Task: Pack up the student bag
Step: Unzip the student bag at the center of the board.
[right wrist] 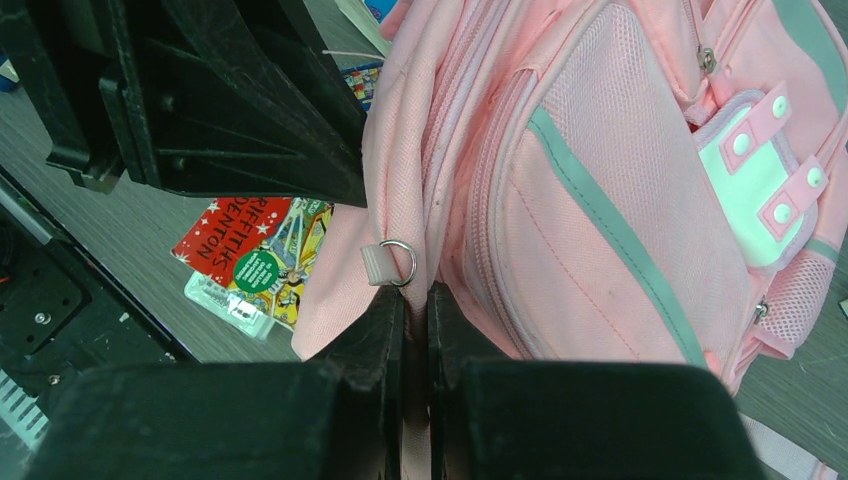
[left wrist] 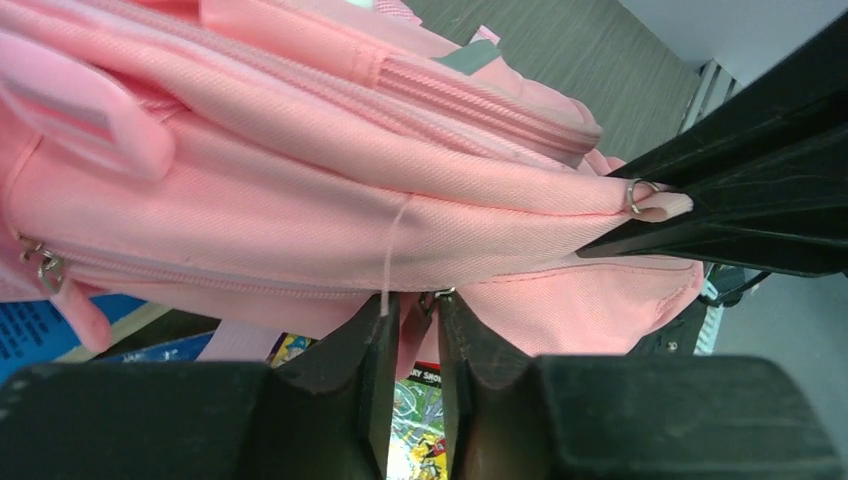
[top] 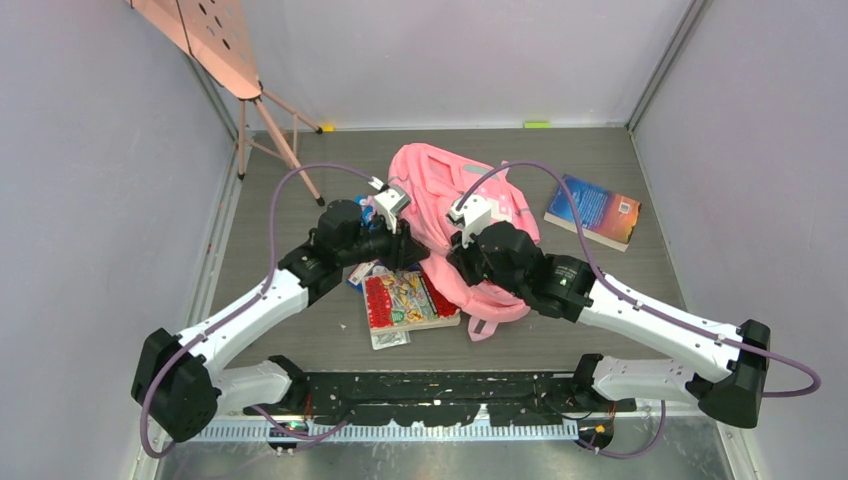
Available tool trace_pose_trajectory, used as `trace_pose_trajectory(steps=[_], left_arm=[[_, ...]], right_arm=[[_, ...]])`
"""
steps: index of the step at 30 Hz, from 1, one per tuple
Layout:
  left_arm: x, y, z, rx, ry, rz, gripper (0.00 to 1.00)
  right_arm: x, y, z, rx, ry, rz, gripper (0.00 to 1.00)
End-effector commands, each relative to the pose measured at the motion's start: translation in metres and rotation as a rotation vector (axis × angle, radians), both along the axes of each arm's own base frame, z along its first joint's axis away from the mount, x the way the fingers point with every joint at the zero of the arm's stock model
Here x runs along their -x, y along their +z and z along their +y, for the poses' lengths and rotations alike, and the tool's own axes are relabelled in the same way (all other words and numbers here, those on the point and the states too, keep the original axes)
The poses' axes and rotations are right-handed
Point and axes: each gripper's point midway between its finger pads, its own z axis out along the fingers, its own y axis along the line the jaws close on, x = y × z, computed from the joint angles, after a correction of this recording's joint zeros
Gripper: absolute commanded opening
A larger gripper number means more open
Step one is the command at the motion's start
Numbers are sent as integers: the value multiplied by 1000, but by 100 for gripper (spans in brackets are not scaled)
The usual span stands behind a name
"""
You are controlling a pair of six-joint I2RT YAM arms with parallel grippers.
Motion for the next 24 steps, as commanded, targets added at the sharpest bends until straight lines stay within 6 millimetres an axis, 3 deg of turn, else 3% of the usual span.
trace_pose_trajectory(steps=[1, 3, 11, 17, 24], left_arm=[[3, 12, -14, 60, -46, -46, 13], [6, 9, -16, 70, -48, -39, 0], [21, -11, -19, 77, -64, 9, 0], [30, -22, -17, 77, -58, 34, 0], [33, -34, -4, 103, 19, 56, 0]], right_arm=[[-16, 56, 11, -184, -64, -94, 0], [-19, 53, 8, -178, -89, -90, 0], [-40, 22, 5, -119, -261, -36, 0], [-59, -1, 20, -121, -358, -1, 0], [-82, -11, 42, -146, -425, -7, 0]])
